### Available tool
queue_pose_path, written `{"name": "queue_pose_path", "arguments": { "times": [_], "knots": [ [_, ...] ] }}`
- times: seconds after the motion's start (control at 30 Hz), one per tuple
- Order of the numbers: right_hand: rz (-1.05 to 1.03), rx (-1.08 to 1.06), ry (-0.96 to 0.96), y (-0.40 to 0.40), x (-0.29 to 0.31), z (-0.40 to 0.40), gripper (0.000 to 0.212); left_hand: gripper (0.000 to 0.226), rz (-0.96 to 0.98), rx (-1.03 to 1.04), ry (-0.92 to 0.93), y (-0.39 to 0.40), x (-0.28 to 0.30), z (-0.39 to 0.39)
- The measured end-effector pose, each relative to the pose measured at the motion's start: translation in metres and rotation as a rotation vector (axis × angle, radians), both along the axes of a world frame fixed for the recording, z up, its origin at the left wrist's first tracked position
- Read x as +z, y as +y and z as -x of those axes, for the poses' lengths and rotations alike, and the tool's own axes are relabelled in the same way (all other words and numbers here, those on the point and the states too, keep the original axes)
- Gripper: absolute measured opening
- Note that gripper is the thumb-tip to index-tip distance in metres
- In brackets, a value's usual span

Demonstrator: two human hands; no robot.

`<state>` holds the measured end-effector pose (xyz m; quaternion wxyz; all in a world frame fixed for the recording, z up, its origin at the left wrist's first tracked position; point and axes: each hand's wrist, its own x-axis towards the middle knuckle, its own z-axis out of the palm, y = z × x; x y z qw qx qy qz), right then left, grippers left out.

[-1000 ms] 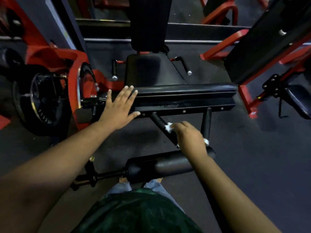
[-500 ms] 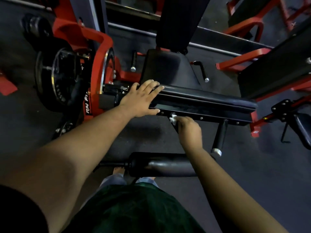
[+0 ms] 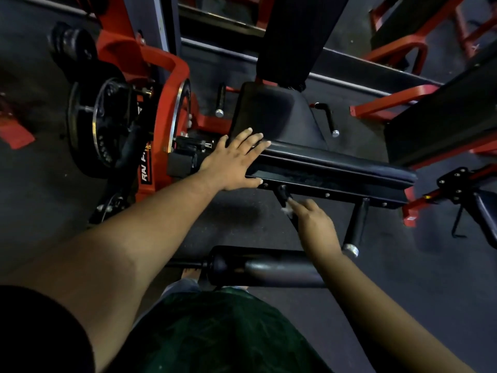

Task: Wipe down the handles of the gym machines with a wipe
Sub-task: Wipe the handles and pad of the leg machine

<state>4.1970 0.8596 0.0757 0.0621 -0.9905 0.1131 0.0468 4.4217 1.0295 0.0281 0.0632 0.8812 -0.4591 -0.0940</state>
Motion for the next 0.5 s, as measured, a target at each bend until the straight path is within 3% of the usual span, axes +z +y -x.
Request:
{"name": "queue_pose_path", "arguments": {
  "times": [0.13, 0.37, 0.5],
  "knots": [
    [0.002, 0.014, 0.056, 0.011, -0.006, -0.044, 0.051, 0.102, -0.005, 0.01, -0.006, 0.0, 0.001, 0.001],
    [-0.056, 0.008, 0.047, -0.014, 0.004, 0.054, 0.057, 0.103, -0.002, -0.001, 0.002, 0.001, 0.002, 0.0],
    [0.0, 0.038, 0.033, -0.014, 0.004, 0.029, 0.051, 0.103, -0.003, -0.001, -0.011, -0.002, 0.003, 0.003]
  ]
}}
